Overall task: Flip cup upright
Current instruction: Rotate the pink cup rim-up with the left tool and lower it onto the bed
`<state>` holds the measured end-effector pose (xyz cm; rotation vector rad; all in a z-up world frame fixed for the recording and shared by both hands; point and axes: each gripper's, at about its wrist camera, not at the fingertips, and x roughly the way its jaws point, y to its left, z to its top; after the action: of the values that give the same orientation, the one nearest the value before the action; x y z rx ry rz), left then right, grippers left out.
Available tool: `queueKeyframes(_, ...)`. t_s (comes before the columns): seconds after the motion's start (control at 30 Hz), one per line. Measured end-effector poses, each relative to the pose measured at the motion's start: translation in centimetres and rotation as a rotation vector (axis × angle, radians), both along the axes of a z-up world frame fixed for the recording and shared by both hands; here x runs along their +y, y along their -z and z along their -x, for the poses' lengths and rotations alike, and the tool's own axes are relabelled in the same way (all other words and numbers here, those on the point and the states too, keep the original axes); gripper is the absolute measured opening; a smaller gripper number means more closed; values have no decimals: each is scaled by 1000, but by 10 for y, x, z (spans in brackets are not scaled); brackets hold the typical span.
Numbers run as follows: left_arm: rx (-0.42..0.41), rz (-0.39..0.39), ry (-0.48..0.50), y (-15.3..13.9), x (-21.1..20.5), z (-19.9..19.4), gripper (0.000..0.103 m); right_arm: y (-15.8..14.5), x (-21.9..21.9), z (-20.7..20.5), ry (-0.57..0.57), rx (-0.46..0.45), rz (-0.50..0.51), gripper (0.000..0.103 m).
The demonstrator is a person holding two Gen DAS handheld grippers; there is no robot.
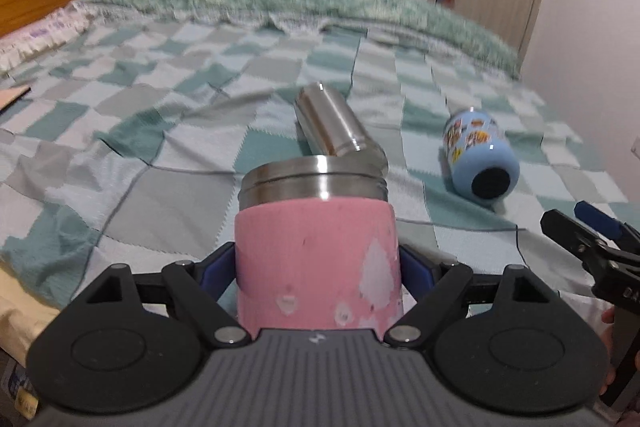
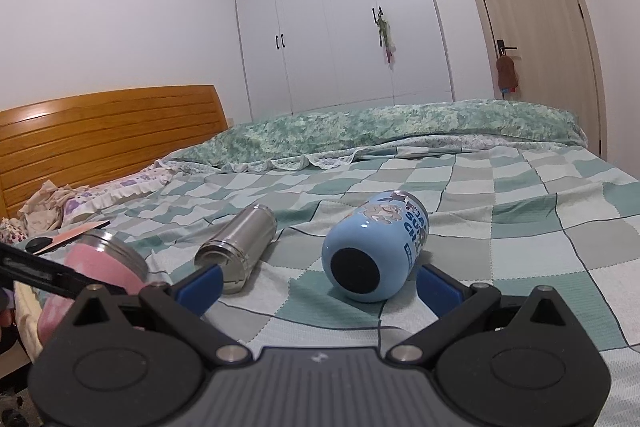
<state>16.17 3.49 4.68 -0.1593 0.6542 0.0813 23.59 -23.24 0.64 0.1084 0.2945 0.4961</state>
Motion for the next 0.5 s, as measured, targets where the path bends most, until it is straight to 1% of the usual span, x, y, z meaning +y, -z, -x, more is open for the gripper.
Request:
queueKeyframes(0.17,-62,8,-16,-7,14,10,85,1,-1,3,15,-15,-7,103)
queueKeyframes(0.33,-162,4,-59,-15,33,19,85,1,-2,4,34,-32,-16,103)
queueKeyframes(0.5,-250,-63,-117,-21,44,13,85,2,-2,5,45,-44,-21,103)
